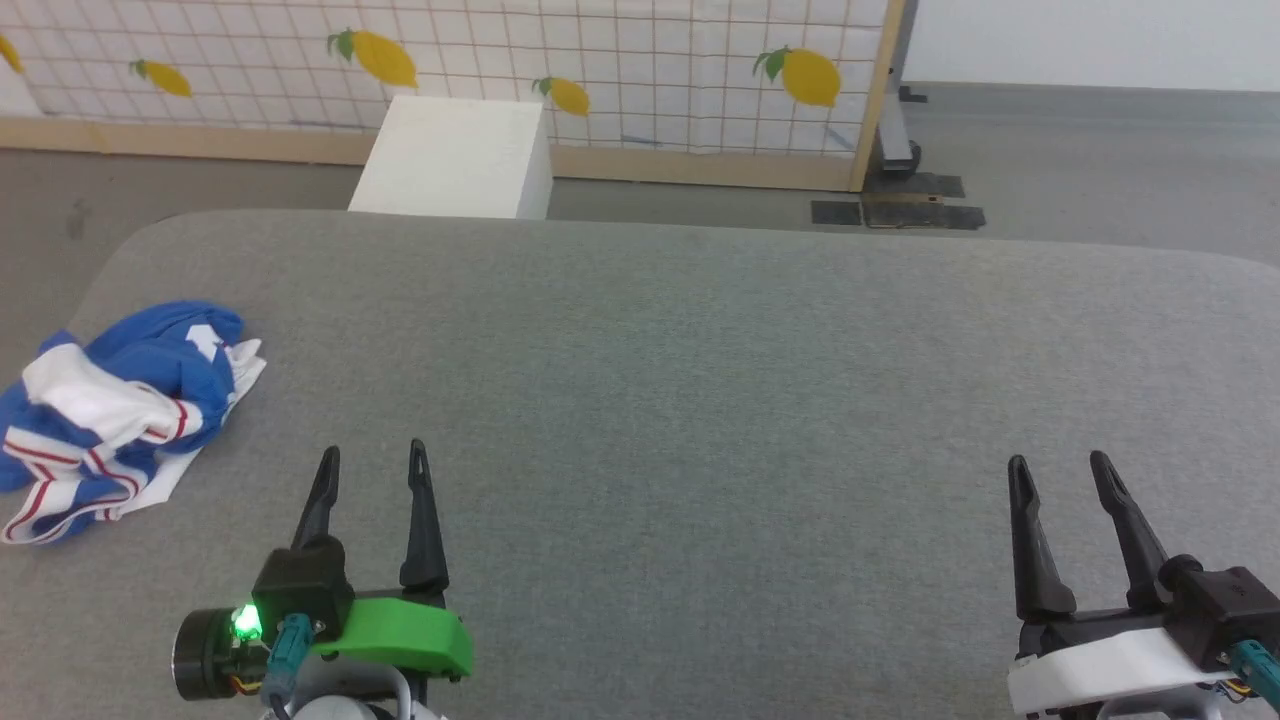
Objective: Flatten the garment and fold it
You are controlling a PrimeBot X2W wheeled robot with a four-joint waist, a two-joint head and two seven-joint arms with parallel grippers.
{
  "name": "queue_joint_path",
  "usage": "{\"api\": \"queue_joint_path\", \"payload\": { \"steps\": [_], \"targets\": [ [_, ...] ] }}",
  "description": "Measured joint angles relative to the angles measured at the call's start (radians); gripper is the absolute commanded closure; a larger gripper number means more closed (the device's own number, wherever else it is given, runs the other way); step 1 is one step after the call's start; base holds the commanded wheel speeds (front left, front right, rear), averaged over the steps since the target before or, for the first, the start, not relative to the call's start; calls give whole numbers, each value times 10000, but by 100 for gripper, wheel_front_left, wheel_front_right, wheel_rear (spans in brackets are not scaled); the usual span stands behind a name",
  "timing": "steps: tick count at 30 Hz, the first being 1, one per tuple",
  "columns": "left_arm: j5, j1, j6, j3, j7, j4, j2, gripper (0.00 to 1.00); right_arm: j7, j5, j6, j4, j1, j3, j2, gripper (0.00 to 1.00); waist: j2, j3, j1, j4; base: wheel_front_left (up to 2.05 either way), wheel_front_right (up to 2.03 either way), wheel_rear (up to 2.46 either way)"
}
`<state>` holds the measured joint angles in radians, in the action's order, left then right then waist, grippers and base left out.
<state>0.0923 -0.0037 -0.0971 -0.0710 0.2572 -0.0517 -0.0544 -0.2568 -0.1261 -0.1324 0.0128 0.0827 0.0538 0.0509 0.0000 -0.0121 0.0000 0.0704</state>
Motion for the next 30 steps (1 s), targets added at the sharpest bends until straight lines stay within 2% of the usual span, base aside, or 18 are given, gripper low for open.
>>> {"api": "queue_joint_path", "payload": {
  "steps": [11, 30],
  "targets": [
    [61, -274, 65, 374, 8, -42, 12, 0, 0, 211, 0, -180, -11, 0, -2, 0, 0, -208, 0, 1168, 0, 0, 0],
    [240, -270, -71, 1091, 8, 90, 15, 0, 0, 491, 0, -240, -16, -140, -10, 0, 0, -409, 0, 3969, 0, 0, 0]
  ]
}}
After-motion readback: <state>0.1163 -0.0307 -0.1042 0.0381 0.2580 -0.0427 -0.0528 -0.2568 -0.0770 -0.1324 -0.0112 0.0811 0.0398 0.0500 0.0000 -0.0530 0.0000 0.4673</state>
